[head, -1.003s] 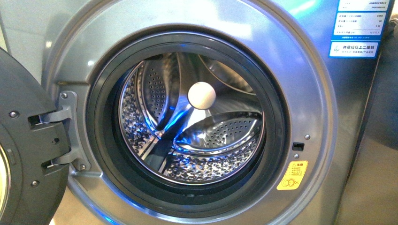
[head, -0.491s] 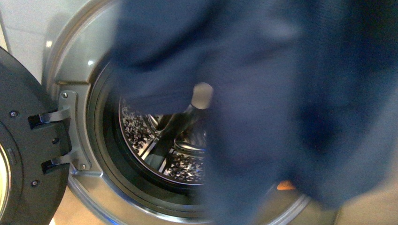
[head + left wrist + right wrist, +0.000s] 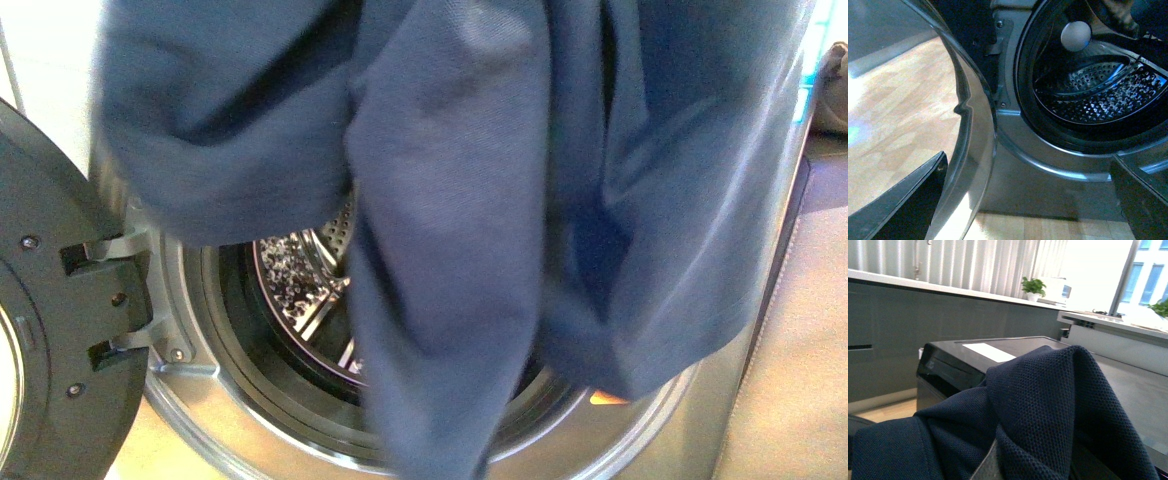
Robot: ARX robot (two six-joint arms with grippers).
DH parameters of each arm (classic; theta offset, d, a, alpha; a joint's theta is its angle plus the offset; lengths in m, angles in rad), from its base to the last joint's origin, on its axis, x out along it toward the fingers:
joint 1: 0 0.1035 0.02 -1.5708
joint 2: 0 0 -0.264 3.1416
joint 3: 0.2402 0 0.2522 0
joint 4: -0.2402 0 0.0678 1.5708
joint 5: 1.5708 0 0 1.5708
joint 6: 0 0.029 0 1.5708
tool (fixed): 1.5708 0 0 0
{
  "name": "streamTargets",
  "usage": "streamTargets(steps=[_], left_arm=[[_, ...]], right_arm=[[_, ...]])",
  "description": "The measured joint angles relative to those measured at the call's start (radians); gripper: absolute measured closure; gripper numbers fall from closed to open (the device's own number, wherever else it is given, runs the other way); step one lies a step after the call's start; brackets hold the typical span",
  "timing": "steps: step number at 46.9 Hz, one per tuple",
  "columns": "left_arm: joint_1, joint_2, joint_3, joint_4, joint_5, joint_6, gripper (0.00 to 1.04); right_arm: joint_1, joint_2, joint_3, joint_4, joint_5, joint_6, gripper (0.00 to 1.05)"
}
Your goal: Put clothes into washing machine
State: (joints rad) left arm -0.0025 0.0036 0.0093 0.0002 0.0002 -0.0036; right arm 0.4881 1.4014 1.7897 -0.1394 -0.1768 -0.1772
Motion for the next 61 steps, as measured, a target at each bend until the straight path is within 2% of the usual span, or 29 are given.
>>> streamTargets(steps=[2, 10, 61], left_arm=[[0.0, 0.0, 0.0, 0.0, 0.0, 0.0, 0.07], [0.0, 0.0, 0.0, 0.0, 0.0, 0.0, 0.07], [0.0, 0.0, 0.0, 0.0, 0.0, 0.0, 0.07]], right_arm=[[-0.025, 0.002, 0.0, 0.0, -0.039, 0.003, 0.96], [-0.058, 0.002, 0.0, 0.002, -0.037, 0.013, 0.96], [-0.056, 0.002, 0.0, 0.002, -0.042, 0.016, 0.96]])
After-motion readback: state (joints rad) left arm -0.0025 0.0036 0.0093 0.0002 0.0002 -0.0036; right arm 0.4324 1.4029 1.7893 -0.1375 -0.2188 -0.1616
